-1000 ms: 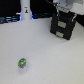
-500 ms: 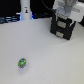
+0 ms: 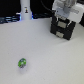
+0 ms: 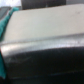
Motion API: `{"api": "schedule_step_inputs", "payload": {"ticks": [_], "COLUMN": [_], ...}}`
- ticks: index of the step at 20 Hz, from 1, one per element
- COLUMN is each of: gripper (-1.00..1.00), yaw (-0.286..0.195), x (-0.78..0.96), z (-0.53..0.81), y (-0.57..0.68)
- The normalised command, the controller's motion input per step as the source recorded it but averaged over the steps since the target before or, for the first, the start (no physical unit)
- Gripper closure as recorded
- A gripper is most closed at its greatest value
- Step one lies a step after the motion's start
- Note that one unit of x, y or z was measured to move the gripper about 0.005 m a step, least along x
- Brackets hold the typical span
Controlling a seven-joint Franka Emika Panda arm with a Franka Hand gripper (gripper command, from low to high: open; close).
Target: Open the kcup holder, insert the kcup into the holder, and close the kcup holder
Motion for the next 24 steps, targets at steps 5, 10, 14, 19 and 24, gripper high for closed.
{"api": "schedule_step_inputs", "payload": {"ticks": [5,10,14,19,24], "gripper": [1.0,1.0,1.0,1.0,1.0], "yaw": [-0.031,-0.039,-0.068,-0.065,-0.068], "x": [0.55,0.84,0.93,0.94,0.94], "z": [0.2,0.23,0.15,0.13,0.14], "y": [-0.23,-0.29,-0.36,-0.36,-0.36]}}
